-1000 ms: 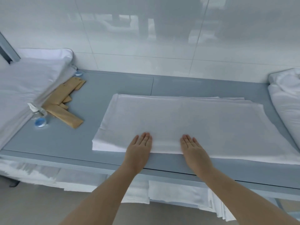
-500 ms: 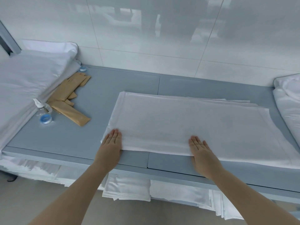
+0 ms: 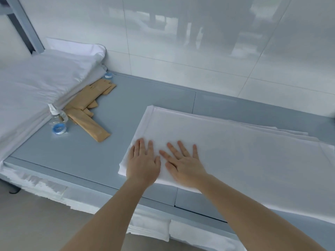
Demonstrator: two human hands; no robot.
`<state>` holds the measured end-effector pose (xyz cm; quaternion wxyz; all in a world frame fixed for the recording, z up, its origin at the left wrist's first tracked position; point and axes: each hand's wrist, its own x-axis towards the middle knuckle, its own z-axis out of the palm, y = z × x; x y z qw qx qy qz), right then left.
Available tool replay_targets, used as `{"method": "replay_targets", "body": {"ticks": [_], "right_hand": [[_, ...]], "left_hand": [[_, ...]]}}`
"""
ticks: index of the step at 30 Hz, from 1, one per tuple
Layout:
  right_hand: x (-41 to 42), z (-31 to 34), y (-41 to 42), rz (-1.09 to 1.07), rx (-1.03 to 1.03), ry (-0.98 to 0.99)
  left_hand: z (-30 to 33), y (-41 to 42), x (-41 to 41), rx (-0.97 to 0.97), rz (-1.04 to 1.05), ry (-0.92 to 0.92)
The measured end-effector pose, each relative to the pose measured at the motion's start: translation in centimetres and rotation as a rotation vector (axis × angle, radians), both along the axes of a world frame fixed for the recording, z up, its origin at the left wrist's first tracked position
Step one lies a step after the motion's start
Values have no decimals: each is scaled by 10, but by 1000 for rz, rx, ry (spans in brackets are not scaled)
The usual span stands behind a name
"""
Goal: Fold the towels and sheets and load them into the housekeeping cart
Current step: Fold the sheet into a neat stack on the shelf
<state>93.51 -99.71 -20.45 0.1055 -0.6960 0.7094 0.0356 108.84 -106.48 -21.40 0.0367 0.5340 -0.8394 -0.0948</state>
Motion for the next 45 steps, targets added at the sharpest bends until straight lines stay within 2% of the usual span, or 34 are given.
{"method": "replay_targets", "body": {"ticks": [7, 12, 15, 18, 19, 21, 24, 26, 30, 34, 39, 45], "right_hand": [[-4, -14, -98, -28, -81, 56], [-49, -7, -132, -157, -70, -9], [-114, -5, -108, -330, -40, 51], [-185, 0, -50, -552, -21, 124], [-201, 2, -29, -586, -24, 132], [-218, 4, 11, -522, -37, 99], [-224, 1, 61, -289, -22, 38], [-235, 0, 86, -247, -18, 73], [-254, 2, 107, -349, -38, 91], [-251, -2, 106, -387, -53, 109], [-245, -6, 106, -476, -57, 96], [-211, -15, 107, -696, -90, 72]], "left_hand": [[-15, -2, -4, -49, 71, -58], [-17, -3, -3, -21, 64, -33], [-16, -3, -3, -7, 59, -51], [-13, -4, -4, 10, 37, -82], [-11, -5, -3, 15, 35, -93], [-6, -3, -6, 31, 59, -113], [3, 15, -36, 66, 82, -111], [7, 45, -75, 75, -14, -80], [3, 112, -152, 88, -212, -36], [-6, 130, -177, 17, -193, -84], [-15, 107, -172, -38, -259, -109], [-9, 41, -162, -28, -496, -168]]}}
